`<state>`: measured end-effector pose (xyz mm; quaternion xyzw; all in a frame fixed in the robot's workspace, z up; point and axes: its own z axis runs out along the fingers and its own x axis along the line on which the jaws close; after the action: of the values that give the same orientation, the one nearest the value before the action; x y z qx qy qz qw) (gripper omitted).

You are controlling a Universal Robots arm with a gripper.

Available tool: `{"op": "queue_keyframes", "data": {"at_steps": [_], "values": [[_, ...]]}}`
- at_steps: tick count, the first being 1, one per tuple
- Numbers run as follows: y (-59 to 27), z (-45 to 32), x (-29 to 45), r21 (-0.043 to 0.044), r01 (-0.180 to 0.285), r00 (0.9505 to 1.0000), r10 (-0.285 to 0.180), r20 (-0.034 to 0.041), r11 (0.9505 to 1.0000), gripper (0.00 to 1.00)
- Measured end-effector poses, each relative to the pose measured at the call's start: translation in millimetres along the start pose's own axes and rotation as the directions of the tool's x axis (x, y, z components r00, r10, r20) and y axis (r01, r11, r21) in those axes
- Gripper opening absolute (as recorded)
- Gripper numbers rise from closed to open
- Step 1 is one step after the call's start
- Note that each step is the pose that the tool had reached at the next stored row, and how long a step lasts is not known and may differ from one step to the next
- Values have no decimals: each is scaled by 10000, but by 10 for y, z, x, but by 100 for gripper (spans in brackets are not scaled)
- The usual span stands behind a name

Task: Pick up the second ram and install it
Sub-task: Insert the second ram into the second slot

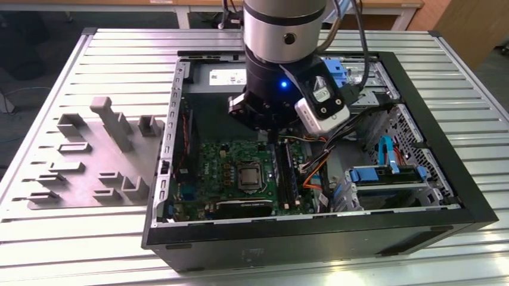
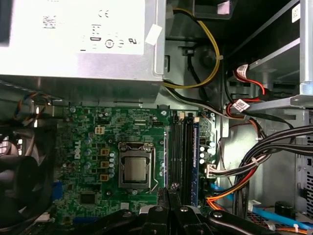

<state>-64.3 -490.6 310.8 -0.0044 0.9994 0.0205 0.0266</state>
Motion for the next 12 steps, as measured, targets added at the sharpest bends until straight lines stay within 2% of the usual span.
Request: {"op": "queue_keyframes", "data": {"at_steps": [12], "values": [[-4, 98, -57, 10, -221, 9998, 221, 10, 9998, 12]]}}
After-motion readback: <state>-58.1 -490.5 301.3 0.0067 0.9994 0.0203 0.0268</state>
